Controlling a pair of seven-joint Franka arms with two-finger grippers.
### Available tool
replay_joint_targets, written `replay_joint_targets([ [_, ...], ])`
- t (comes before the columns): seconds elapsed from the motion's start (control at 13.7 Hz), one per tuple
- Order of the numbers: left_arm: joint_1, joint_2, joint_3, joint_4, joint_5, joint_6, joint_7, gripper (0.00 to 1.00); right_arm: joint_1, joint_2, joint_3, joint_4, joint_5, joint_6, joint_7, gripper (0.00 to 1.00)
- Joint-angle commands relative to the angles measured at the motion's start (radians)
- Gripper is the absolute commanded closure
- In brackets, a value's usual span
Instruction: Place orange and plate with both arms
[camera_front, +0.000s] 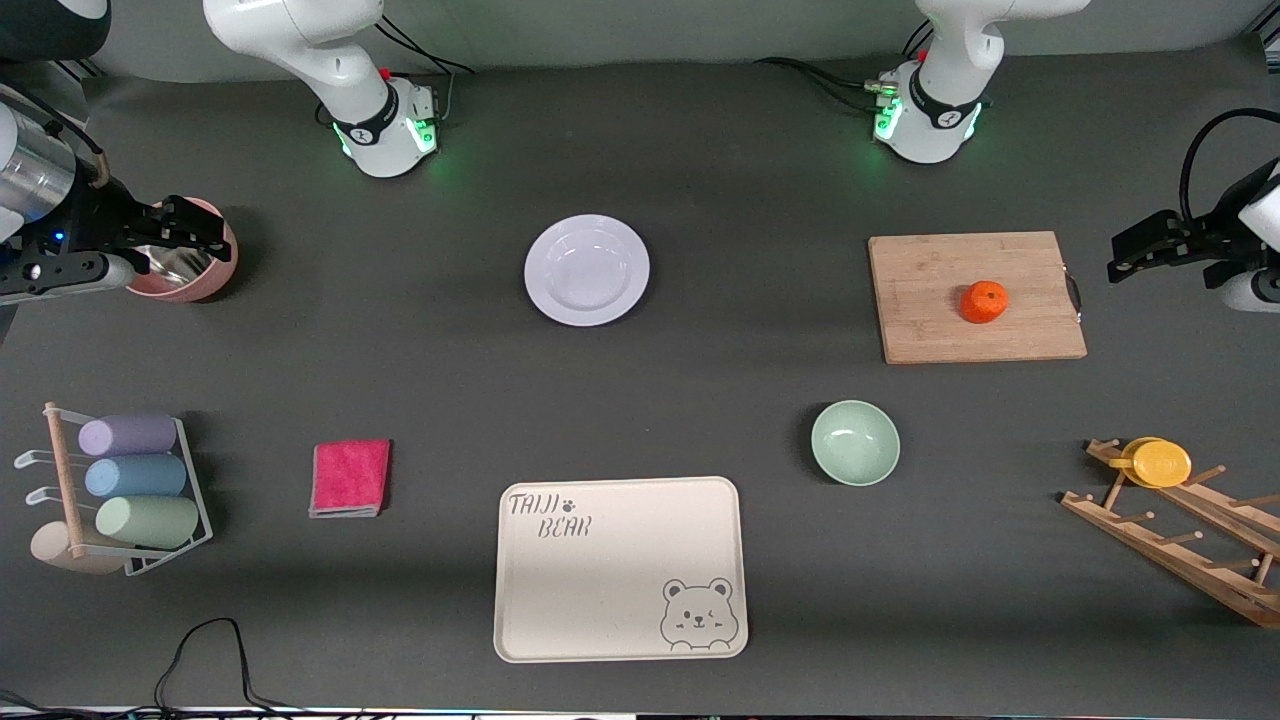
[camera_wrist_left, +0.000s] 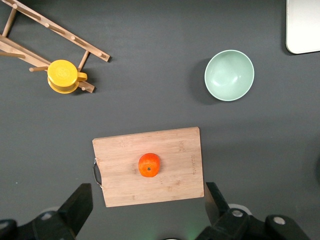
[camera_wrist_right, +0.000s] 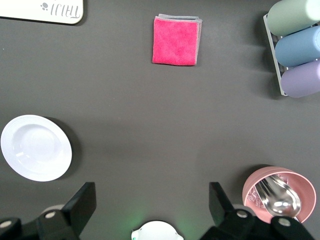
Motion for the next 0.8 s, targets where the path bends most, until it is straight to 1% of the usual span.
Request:
replay_joint_targets([
  [0.0,-0.009,-0.002,0.005,0.008,0.012,-0.018,0.001,0.00,0.006,0.013,0.000,0.029,-0.007,-0.026,0.025,0.00],
  [0.22,-0.009,-0.002,0.005,0.011,0.016,-0.018,0.001,0.00,0.006,0.015,0.000,0.029,-0.007,-0.026,0.025,0.00],
  [0.44,-0.007,-0.011,0.006,0.002,0.019,-0.045,0.002,0.00,0.003,0.018,0.000,0.029,-0.007,-0.026,0.023,0.00],
  [0.66,-0.001,-0.054,0.009,-0.029,0.026,-0.061,0.022,0.00,0.006,0.022,0.000,0.032,-0.007,-0.024,0.025,0.00],
  [0.73,0.007,-0.089,0.009,-0.064,0.037,-0.064,0.024,0.00,0.004,0.030,0.000,0.043,-0.007,-0.024,0.019,0.00],
])
